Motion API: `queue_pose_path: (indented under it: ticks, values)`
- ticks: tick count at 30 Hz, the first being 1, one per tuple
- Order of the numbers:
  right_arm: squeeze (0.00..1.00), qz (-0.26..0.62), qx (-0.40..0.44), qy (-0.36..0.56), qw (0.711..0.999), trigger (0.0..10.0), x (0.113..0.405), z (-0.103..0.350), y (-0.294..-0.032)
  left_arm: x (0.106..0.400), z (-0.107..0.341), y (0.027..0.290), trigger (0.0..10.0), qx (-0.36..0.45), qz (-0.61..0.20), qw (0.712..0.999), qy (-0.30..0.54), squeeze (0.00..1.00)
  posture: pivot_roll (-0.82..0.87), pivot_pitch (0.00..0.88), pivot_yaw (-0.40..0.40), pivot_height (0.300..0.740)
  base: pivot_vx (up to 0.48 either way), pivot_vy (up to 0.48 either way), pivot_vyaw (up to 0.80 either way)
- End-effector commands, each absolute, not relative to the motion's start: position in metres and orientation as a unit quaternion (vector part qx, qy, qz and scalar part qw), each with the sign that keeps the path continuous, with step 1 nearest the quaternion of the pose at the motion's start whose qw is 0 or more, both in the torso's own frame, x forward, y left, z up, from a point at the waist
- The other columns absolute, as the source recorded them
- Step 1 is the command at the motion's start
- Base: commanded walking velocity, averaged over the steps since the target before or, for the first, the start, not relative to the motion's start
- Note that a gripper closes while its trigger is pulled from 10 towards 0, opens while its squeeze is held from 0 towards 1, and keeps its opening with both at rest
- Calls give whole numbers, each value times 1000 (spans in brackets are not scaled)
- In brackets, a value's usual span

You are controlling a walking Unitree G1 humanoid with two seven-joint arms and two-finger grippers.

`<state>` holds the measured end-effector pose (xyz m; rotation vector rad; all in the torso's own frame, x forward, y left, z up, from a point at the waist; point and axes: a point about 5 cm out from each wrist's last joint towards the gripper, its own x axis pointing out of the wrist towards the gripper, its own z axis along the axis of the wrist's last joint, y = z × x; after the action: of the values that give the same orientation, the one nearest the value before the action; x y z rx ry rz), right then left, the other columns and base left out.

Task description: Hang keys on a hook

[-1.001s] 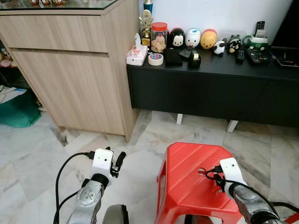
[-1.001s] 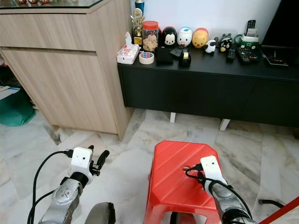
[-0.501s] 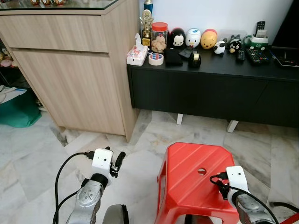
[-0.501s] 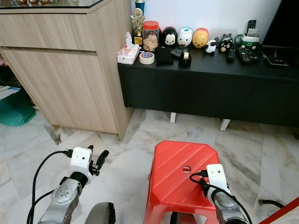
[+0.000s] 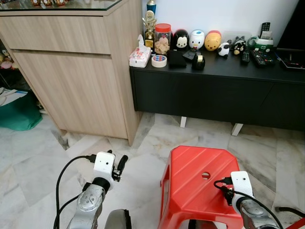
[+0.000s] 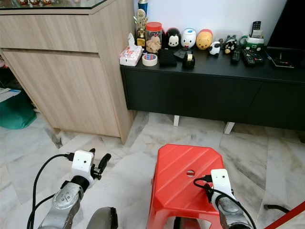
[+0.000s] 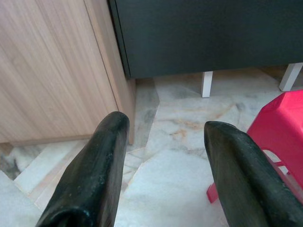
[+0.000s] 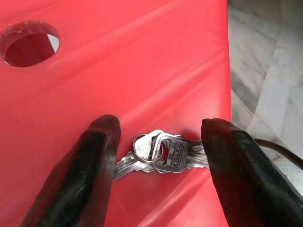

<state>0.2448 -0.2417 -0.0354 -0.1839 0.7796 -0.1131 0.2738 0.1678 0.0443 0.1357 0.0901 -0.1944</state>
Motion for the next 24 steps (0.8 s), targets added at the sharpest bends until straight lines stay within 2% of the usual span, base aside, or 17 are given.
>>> queue_pose_path:
  ticks: [1,16,24]
  values:
    - [0,-58,-93,423,899,0,230,-48,-239,275,44,169,10000,73,-100,991,46,0,86,0,-4,597,0,0,0]
    - [0,-38,-81,446,891,0,223,-58,-217,276,45,169,10000,74,-100,991,46,0,88,0,-3,597,0,0,0]
    - [0,-28,-49,414,909,0,234,-53,-203,276,45,168,10000,74,-99,991,45,0,88,0,-4,597,0,0,0]
